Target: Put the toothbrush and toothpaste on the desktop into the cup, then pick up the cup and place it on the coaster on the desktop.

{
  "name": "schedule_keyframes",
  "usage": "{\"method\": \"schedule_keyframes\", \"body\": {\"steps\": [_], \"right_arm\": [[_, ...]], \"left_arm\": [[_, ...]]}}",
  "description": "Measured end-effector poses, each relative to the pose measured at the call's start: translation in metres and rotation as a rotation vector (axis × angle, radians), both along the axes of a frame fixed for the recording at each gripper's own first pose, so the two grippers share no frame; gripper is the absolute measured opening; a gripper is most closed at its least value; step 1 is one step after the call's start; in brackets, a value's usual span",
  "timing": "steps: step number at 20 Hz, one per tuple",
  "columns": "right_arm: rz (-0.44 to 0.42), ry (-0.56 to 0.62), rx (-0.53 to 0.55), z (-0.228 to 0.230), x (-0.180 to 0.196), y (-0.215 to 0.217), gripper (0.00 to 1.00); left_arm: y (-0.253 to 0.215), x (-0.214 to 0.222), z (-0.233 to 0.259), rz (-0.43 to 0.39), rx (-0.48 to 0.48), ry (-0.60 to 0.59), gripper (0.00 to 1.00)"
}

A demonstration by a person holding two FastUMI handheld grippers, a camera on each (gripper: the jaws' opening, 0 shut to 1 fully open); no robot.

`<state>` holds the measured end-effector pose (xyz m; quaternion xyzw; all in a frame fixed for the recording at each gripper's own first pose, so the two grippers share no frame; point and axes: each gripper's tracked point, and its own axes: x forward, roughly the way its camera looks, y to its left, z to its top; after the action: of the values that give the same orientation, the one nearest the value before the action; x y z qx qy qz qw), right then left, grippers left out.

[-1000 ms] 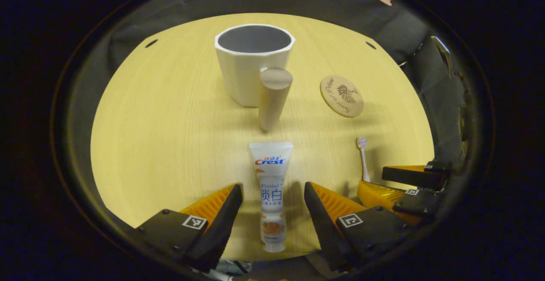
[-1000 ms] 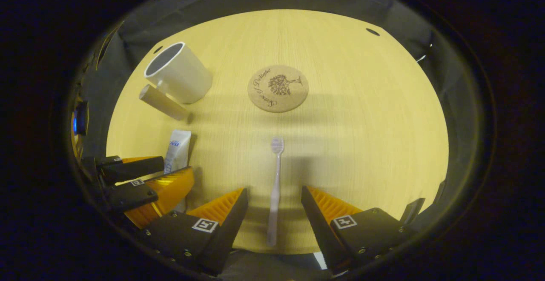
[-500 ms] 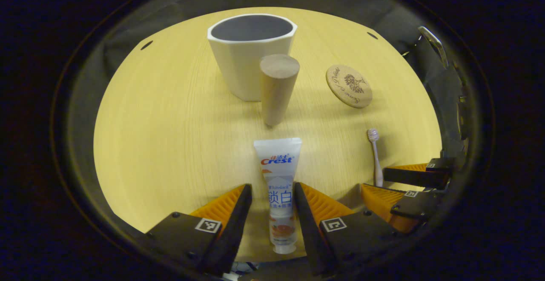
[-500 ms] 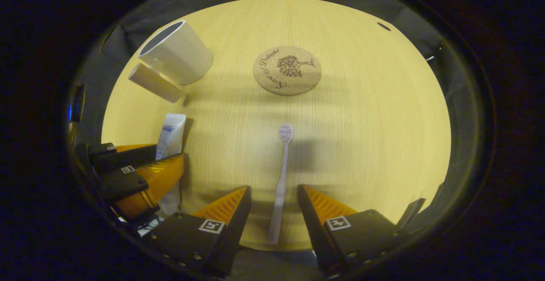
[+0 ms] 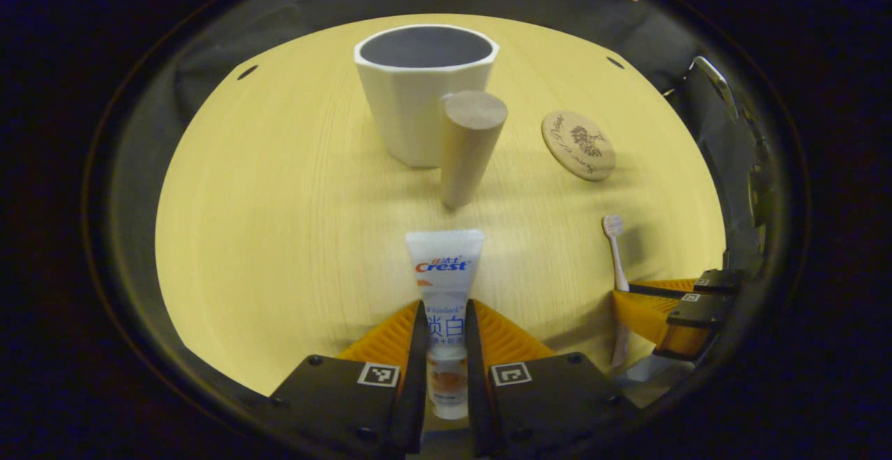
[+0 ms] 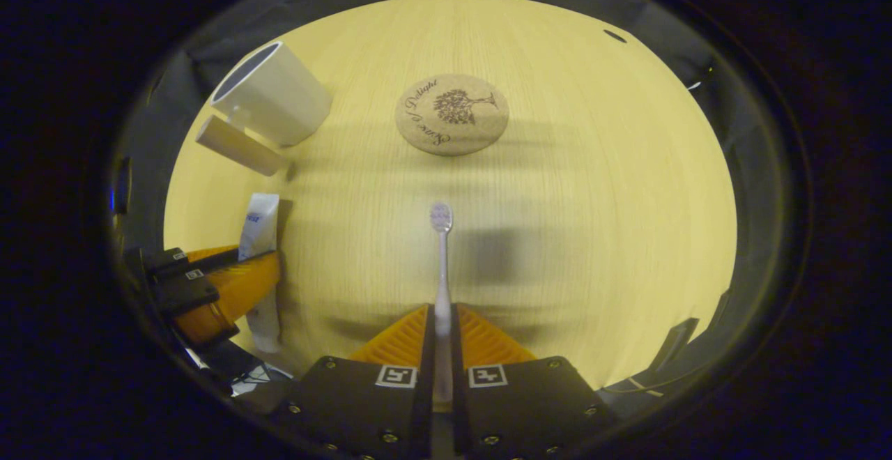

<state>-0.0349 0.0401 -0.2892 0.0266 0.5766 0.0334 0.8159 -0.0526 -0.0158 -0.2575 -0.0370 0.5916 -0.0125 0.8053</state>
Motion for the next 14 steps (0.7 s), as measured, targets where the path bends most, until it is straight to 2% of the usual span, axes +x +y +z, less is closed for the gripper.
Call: {"method": "schedule_keyframes", "body": {"steps": [4, 5, 8, 14], "right_arm": [[-0.026, -0.026, 0.052, 0.002, 0.001, -0.001, 0.11], [-0.035, -0.028, 0.069, 0.001, -0.003, 0.002, 0.04], [-0.041, -0.047, 0.094, 0.002, 0.003, 0.000, 0.04], [-0.021, -0.118, 0.071, 0.015, 0.007, -0.007, 0.04]], "left_arm": [[-0.002, -0.001, 0.003, -0.016, -0.002, -0.036, 0.30], [-0.002, -0.001, 0.003, -0.024, 0.000, -0.046, 0.25], [-0.002, -0.001, 0.004, -0.012, -0.002, -0.087, 0.24], [0.006, 0.003, 0.016, 0.044, -0.009, -0.176, 0.24]]}}
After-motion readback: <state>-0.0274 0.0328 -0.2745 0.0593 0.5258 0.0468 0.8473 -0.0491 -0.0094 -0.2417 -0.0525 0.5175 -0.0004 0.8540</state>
